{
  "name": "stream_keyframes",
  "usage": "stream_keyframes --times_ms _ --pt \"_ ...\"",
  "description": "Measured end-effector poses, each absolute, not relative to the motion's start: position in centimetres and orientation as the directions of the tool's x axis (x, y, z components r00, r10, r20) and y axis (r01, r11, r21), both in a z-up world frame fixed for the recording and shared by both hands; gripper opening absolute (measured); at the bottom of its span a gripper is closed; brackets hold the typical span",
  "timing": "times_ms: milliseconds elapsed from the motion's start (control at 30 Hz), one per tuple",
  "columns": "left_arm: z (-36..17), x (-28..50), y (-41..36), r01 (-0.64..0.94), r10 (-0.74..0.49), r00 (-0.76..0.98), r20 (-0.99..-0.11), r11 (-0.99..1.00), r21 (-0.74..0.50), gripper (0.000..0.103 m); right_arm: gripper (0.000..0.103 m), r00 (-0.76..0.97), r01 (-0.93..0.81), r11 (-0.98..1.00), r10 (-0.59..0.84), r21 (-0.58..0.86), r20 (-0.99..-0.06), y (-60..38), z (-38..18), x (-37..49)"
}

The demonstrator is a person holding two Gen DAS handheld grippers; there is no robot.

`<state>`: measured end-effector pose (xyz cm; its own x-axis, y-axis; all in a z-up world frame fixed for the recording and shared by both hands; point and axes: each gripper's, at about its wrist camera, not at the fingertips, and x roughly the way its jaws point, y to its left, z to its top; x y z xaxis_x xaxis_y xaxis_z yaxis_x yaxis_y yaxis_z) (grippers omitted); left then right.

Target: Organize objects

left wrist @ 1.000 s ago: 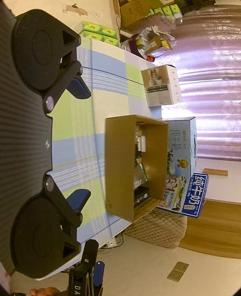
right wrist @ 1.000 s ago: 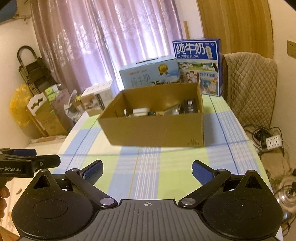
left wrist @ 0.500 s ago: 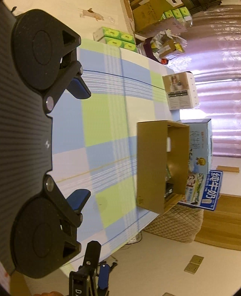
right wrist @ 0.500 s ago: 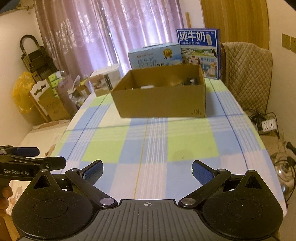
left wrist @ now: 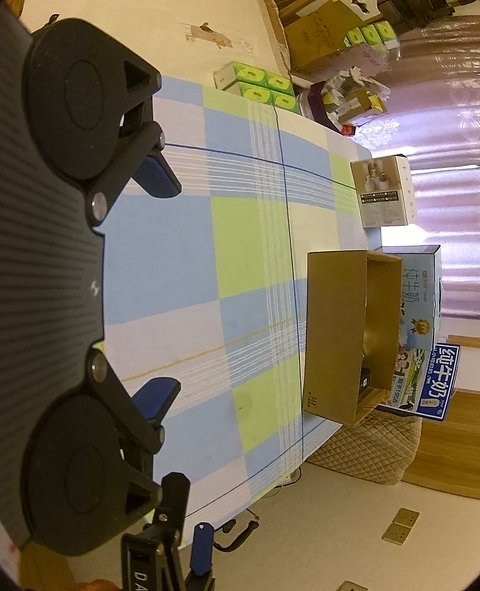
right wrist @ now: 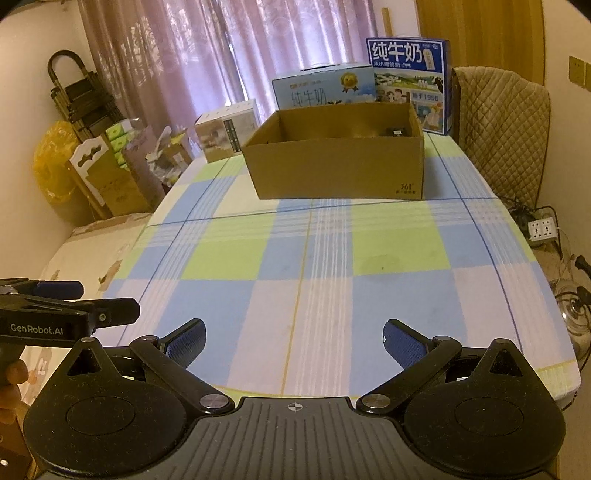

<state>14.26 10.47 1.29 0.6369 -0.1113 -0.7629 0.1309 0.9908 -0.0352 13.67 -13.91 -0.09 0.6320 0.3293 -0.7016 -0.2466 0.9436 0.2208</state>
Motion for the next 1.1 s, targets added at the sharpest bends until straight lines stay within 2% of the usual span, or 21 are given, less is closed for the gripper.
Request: stream_keyframes --times_ms 1100 --pt "1.8 11.7 10.0 0.142 -0.117 0.656 -0.746 0.989 -0.03 0.102 0.099 0.646 -0.226 0.947 0.321 0.228 -0.693 -14.1 0.1 12.3"
